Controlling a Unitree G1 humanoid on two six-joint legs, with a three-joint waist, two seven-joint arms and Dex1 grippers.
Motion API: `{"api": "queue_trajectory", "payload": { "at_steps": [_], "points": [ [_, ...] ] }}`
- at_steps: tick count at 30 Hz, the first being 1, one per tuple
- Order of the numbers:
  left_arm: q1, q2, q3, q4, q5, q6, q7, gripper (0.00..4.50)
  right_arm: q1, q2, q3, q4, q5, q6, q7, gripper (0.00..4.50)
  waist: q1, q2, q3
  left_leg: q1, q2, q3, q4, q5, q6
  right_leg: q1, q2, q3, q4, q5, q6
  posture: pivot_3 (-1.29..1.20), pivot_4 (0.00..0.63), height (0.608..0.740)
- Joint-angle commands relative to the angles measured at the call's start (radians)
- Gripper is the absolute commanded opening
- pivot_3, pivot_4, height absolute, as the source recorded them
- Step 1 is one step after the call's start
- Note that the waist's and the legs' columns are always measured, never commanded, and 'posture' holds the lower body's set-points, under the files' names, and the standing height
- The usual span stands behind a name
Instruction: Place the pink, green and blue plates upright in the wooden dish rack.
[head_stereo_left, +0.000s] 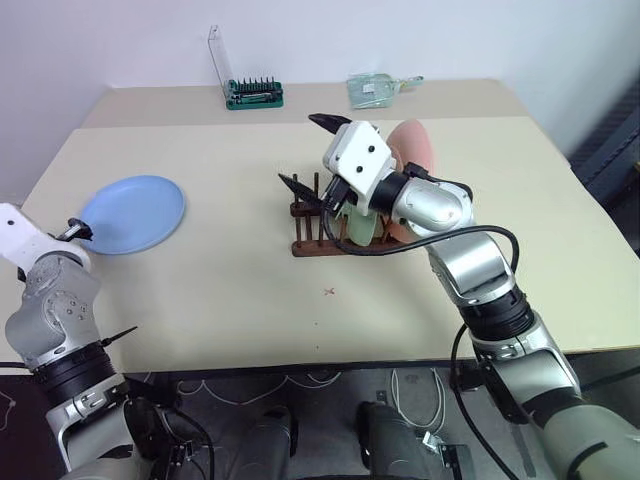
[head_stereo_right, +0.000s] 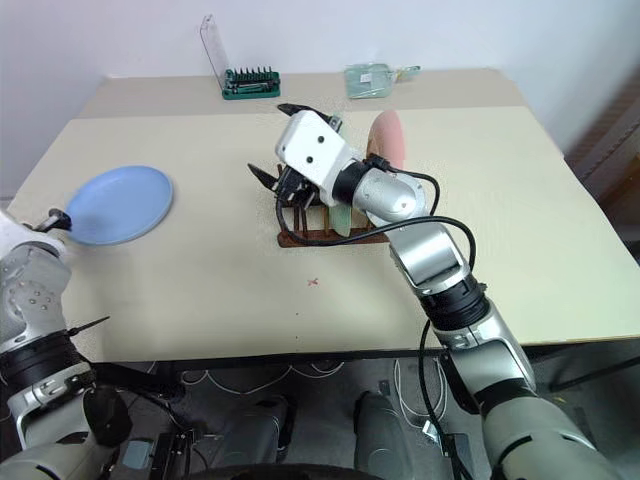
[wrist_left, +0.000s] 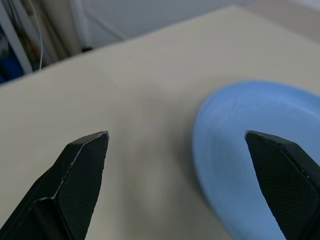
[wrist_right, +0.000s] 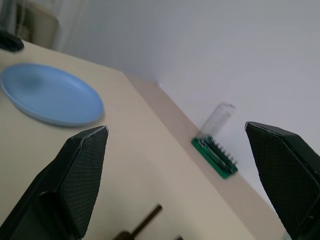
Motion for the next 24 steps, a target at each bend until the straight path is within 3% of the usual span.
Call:
{"api": "queue_trajectory", "payload": {
  "at_steps": [1,5,7,9,15,24],
  "points": [
    [-0.027,-0.023,0.073,0.004,-0.087,0.095,0.011,4.47,-0.014,0.009,-0.015,-0.019,-0.022,-0.03,0.019,4.5,-0.001,0.0,0.0,0.0,0.0,0.0,0.0,0.0,0.0,0.0,0.0,0.0,0.0,0.0,0.0,0.0,0.15,0.74],
    [-0.051,-0.039,0.101,0.068,-0.149,0.157,-0.017,4.47,0.003,0.014,-0.019,-0.029,-0.036,-0.032,0.027,4.5,-0.002,-0.001,0.0,0.0,0.0,0.0,0.0,0.0,0.0,0.0,0.0,0.0,0.0,0.0,0.0,0.0,0.15,0.74],
    [-0.061,-0.033,0.095,0.095,-0.144,0.137,-0.024,3.98,0.009,0.016,-0.021,-0.032,-0.042,-0.031,0.03,4.5,-0.001,0.0,-0.001,0.0,0.0,0.0,0.0,0.0,0.0,0.0,0.0,0.0,0.001,0.0,0.0,0.0,0.15,0.74],
    [-0.075,-0.028,0.081,0.119,-0.134,0.114,-0.032,3.25,0.016,0.017,-0.02,-0.034,-0.052,-0.031,0.031,4.5,-0.002,-0.001,-0.001,0.0,0.0,0.0,0.0,0.0,0.0,0.0,0.0,0.0,0.001,0.0,0.0,0.0,0.15,0.74],
    [-0.098,-0.028,0.041,0.146,-0.128,0.09,-0.049,0.1,0.032,0.021,-0.02,-0.039,-0.074,-0.032,0.034,4.5,-0.002,-0.001,-0.001,0.0,0.0,0.0,0.0,0.0,-0.001,0.0,0.0,0.0,0.0,0.0,0.0,0.0,0.15,0.74],
    [-0.113,-0.022,-0.077,0.031,-0.106,-0.023,-0.159,0.03,0.045,0.013,-0.003,-0.02,-0.137,-0.077,0.043,4.5,-0.002,-0.001,-0.001,0.0,0.0,0.0,0.0,0.0,-0.001,0.0,0.0,0.0,0.001,0.0,0.0,0.0,0.15,0.74]
  ]
}}
